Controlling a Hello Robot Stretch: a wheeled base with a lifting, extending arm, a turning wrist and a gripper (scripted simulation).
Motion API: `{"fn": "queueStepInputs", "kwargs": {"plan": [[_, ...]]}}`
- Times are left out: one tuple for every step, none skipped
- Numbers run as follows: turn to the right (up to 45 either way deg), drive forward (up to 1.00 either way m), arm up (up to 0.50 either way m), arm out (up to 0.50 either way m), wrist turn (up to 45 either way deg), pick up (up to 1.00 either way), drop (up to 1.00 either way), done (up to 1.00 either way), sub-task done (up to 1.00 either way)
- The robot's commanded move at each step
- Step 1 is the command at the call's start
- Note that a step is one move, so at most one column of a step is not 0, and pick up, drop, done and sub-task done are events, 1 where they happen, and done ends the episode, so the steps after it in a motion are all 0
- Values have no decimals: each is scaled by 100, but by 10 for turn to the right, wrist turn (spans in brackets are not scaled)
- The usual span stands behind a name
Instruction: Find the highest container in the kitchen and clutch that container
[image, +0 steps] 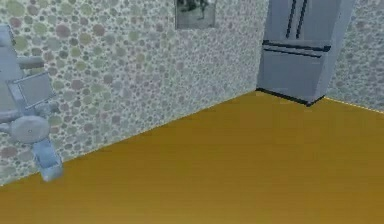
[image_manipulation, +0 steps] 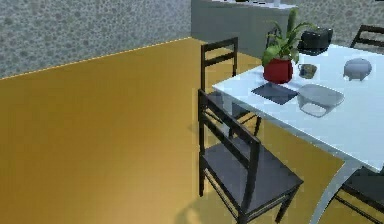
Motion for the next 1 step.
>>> {"fn": "queueStepInputs", "kwargs": {"plan": [[0,5,0,0,0,0,0,0,0]]}}
